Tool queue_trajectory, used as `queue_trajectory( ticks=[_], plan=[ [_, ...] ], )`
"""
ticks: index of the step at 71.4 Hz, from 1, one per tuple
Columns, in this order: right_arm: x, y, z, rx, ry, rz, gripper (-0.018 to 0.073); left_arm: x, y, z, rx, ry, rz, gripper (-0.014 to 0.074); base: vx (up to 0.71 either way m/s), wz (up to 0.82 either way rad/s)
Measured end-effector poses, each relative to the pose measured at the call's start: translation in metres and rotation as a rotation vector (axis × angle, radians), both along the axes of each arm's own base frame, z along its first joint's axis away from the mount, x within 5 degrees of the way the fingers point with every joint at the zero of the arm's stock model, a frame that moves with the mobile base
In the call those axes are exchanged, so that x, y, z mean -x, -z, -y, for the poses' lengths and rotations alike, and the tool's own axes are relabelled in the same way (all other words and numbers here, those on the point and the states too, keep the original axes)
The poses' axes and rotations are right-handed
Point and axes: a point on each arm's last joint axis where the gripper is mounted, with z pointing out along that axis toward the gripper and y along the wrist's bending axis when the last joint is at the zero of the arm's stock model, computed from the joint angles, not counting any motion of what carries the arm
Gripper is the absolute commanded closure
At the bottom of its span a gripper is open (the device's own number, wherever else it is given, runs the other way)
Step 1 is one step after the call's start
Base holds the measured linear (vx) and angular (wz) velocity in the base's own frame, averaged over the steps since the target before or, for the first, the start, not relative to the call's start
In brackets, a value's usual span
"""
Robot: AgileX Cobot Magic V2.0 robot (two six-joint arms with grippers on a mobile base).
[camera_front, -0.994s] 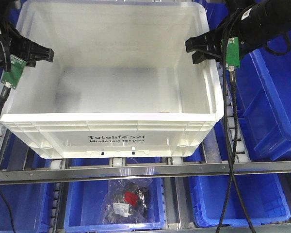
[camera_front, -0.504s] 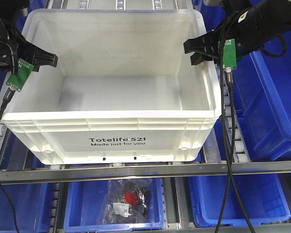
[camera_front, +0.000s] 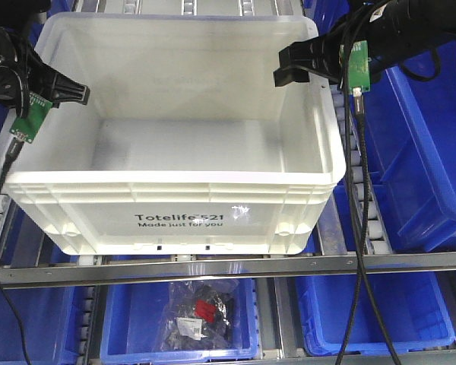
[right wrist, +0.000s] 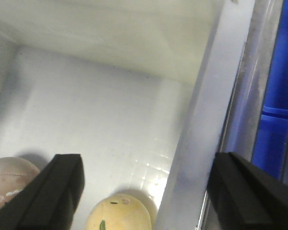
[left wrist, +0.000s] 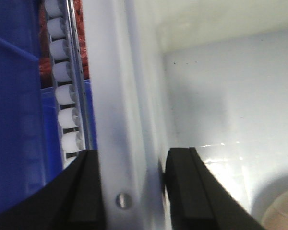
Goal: Place moving items into box and shelve
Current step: 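Push the tote with both grippers farther along the roller lane, then open both grippers and lift them off the tote rims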
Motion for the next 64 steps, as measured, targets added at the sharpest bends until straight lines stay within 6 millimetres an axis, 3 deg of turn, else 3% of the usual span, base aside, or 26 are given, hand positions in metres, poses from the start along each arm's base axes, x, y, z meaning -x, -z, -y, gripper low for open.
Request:
queue_trajectory(
  ticks=[19,43,64],
  plan=[
    [-0.001,-0.007,0.000,-0.013,0.010,0.051,-0.0026,0.002,-0.013,-0.003,-0.011,-0.014,0.065,0.0211,0.00,0.00],
    [0.012,-0.030,0.005,-0.024,0.011,0.117,-0.0024,0.019,-0.046,-0.010,0.022,-0.062,0.171,0.0212,0.00,0.00],
    [0.019,-0.036,0.006,-0.025,0.004,0.115,-0.0015,0.025,-0.045,-0.006,0.112,-0.089,0.134,0.0220,0.00,0.00]
  ],
)
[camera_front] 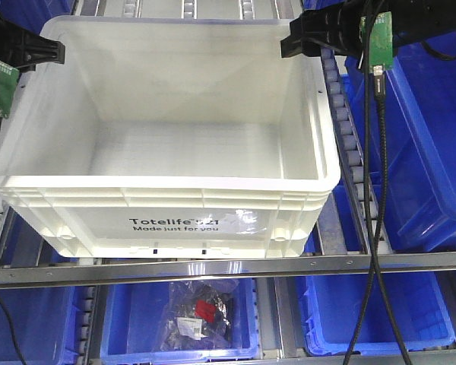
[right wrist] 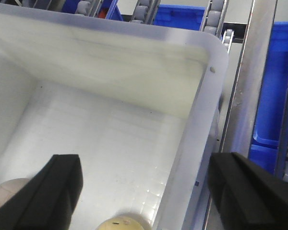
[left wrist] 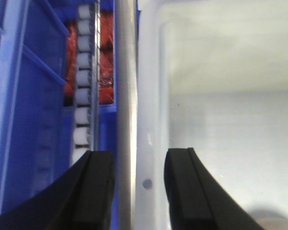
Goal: Place moving items into box and shelve
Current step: 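Open both grippers and lift them off the tote rims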
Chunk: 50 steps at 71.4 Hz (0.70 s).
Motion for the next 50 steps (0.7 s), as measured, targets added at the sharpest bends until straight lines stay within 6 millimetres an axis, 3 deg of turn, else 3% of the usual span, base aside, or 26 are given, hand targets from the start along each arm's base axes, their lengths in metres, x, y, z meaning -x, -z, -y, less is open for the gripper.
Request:
queue_trajectory(
  ticks=[11,23,37,50],
  plan=[
    [0.007,0.015,0.003,0.010,0.008,-0.029,-0.0015,0.011,0.018,-0.002,0.006,-0.004,-0.054,0.0223,0.00,0.00],
    [0.029,0.026,0.012,0.024,0.020,0.042,-0.0015,0.030,0.033,-0.006,0.009,0.010,-0.066,0.0223,0.00,0.00],
    [0.069,0.023,0.027,0.044,0.016,0.180,-0.0015,0.065,0.015,-0.013,0.050,0.046,0.083,0.0223,0.00,0.00],
    [0.109,0.017,0.041,0.036,0.030,0.309,-0.0015,0.109,0.000,-0.023,0.087,0.072,0.233,0.0223,0.00,0.00]
  ],
)
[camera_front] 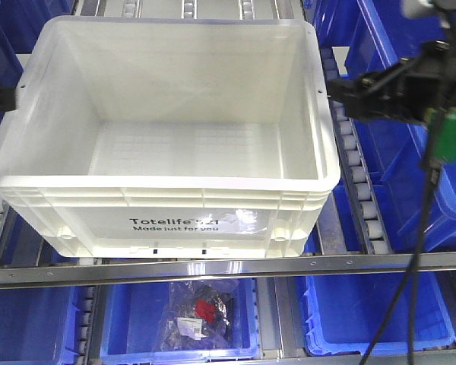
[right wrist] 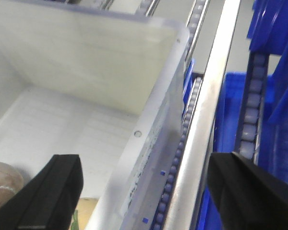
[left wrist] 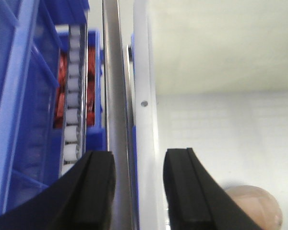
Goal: Place moving items into box and shelve
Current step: 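Open both grippers and lift them off the tote rims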
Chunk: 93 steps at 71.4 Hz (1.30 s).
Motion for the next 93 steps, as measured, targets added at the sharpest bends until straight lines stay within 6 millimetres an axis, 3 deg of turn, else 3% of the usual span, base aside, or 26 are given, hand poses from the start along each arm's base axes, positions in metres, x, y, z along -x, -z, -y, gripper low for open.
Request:
queue_trajectory(
  ticks=[5,17,29,44,50,61,81,87,93],
  plan=[
    [0.015,0.000,0.005,-0.013,0.010,0.041,-0.0015,0.020,0.001,-0.005,0.011,0.009,0.048,0.0223,0.00,0.00],
    [0.060,0.004,0.020,-0.025,0.019,0.155,-0.0015,0.066,0.028,-0.015,-0.005,0.048,0.121,0.0223,0.00,0.00],
    [0.103,0.028,0.033,-0.018,0.014,0.217,-0.0015,0.111,0.064,-0.027,0.005,0.056,0.179,0.0223,0.00,0.00],
    [0.148,0.059,0.046,-0.036,0.009,0.300,-0.0015,0.157,0.082,-0.034,0.054,0.108,0.305,0.0223,0.00,0.00],
    [0.152,0.078,0.049,-0.040,0.028,0.326,-0.0015,0.158,0.096,-0.032,0.020,0.152,0.325,0.0223,0.00,0.00],
    [0.141,0.099,0.053,-0.058,0.113,0.418,-0.0015,0.142,0.114,-0.023,0.013,0.203,0.408,0.0223,0.00,0.00],
    [0.135,0.102,0.055,-0.067,0.154,0.459,-0.0012,0.135,0.118,-0.017,0.094,0.224,0.509,0.0233,0.00,0.00],
    [0.135,0.102,0.055,-0.069,0.156,0.464,0.0063,0.135,0.118,-0.017,0.094,0.224,0.509,0.0321,0.00,0.00],
    [0.135,0.101,0.055,-0.070,0.158,0.470,0.0265,0.134,0.119,-0.017,0.094,0.224,0.507,0.0493,0.00,0.00]
  ],
)
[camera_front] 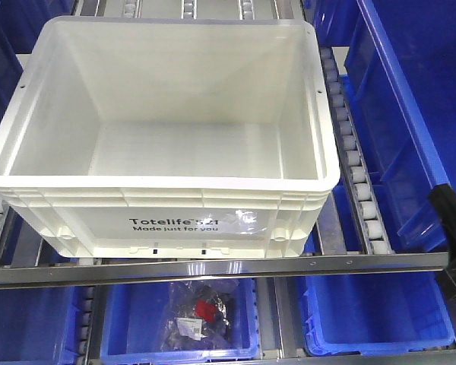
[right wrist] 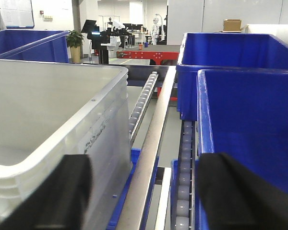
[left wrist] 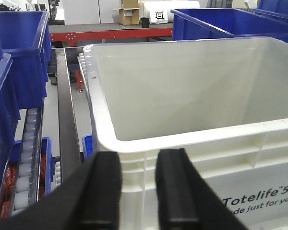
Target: Place moving items into box and shelve
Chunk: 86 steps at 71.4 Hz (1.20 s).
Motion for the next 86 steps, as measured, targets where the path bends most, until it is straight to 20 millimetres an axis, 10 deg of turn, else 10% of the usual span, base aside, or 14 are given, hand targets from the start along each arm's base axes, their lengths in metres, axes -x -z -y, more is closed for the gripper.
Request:
queue_trajectory(
  ticks=[8,86],
  plan=[
    [0.0000,-0.0001,0.0000,0.000,0.000,0.001,0.0582,-0.0001,0.0006,0.0000,0.000,0.000,-0.002,0.0625,0.00,0.00],
    [0.0007,0.0057,-0.0018,0.009,-0.021,-0.063,0.0575,-0.0002,-0.0029,0.0018,0.031,0.018,0.053,0.0624,0.00,0.00]
  ],
)
